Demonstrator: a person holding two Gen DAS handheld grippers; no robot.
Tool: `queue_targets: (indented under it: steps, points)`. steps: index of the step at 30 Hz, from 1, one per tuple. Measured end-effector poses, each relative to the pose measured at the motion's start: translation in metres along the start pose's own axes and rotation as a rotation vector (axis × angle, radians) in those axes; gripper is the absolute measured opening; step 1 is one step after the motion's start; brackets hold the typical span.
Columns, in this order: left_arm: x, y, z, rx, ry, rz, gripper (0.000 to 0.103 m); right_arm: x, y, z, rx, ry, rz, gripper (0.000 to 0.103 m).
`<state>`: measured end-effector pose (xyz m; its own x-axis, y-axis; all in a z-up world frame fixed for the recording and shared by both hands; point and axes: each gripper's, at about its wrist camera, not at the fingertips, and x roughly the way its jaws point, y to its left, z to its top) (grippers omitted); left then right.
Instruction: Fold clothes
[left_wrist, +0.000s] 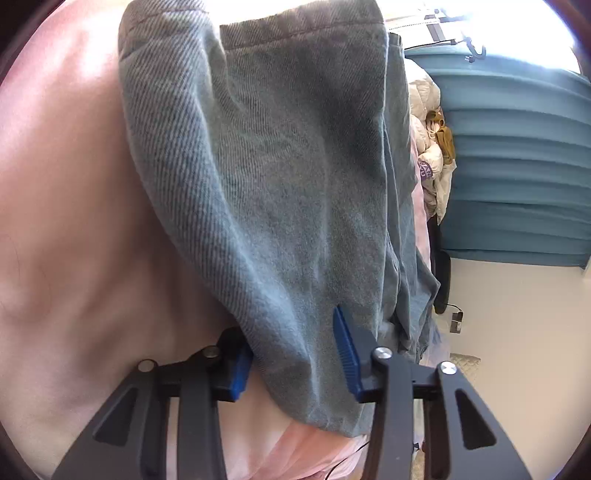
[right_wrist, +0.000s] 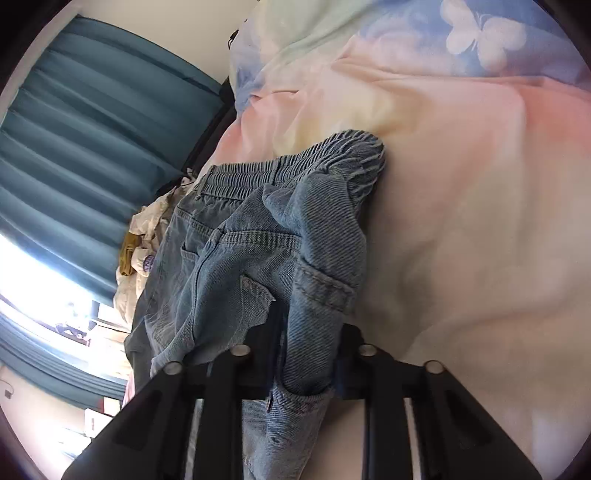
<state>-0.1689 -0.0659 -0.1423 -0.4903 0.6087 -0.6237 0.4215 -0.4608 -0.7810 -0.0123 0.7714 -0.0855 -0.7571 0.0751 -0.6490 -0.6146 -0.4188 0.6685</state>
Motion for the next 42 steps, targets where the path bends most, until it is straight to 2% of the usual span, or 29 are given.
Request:
queue_targets:
  steps: [2, 3, 4, 5, 8, 11, 16, 18, 21, 24, 28, 32, 36, 38, 40, 41, 42]
  points:
    - [-0.005, -0.003, 0.001, -0.001, -0.009, -0.032, 0.031, -0.007, 0.006, 0.0, -0.002, -0.011, 0.003, 0.01]
    - [-0.011, -0.006, 0.002, 0.015, -0.018, -0.036, 0.017, -0.012, 0.011, 0.001, -0.018, -0.016, 0.002, 0.007]
    - [-0.016, -0.008, 0.003, 0.031, -0.027, -0.04, 0.008, -0.017, 0.017, 0.001, -0.04, -0.023, -0.001, 0.006]
    - [-0.022, -0.011, 0.004, 0.046, -0.036, -0.047, 0.004, -0.023, 0.023, 0.002, -0.057, -0.031, -0.002, 0.005]
    - [-0.043, -0.015, 0.007, 0.04, -0.067, -0.13, 0.001, -0.042, 0.041, 0.007, -0.061, -0.06, 0.022, 0.003]
    - [-0.054, -0.036, 0.02, 0.055, -0.1, -0.162, 0.001, -0.053, 0.071, 0.017, -0.089, -0.071, 0.021, 0.002]
    - [-0.054, -0.091, 0.061, 0.069, -0.138, -0.187, 0.001, -0.045, 0.148, 0.044, -0.149, -0.095, 0.0, 0.002]
    - [-0.047, -0.117, 0.084, 0.094, -0.162, -0.165, 0.001, -0.03, 0.185, 0.053, -0.201, -0.102, -0.025, 0.002]
    - [-0.018, -0.152, 0.123, 0.127, -0.205, -0.077, 0.001, 0.004, 0.228, 0.065, -0.261, -0.131, -0.063, 0.002]
    - [0.02, -0.173, 0.161, 0.122, -0.207, -0.023, 0.001, 0.052, 0.256, 0.074, -0.301, -0.139, -0.113, 0.002]
    - [0.069, -0.192, 0.207, 0.14, -0.226, 0.008, 0.001, 0.123, 0.28, 0.083, -0.352, -0.126, -0.16, 0.002]
    - [0.119, -0.202, 0.238, 0.188, -0.253, 0.08, 0.001, 0.183, 0.292, 0.091, -0.413, -0.102, -0.191, 0.002]
    - [0.155, -0.194, 0.256, 0.194, -0.231, 0.13, 0.001, 0.24, 0.275, 0.097, -0.368, -0.02, -0.232, 0.002]
    - [0.156, -0.189, 0.256, 0.178, -0.239, 0.102, 0.001, 0.254, 0.266, 0.097, -0.344, 0.004, -0.217, 0.003]
    - [0.147, -0.185, 0.253, 0.156, -0.24, 0.058, 0.002, 0.262, 0.258, 0.096, -0.325, 0.015, -0.182, 0.008]
    - [0.139, -0.185, 0.249, 0.156, -0.236, 0.043, 0.004, 0.26, 0.256, 0.096, -0.315, 0.014, -0.156, 0.015]
    - [0.132, -0.185, 0.246, 0.156, -0.232, 0.028, 0.011, 0.254, 0.255, 0.095, -0.309, 0.005, -0.137, 0.023]
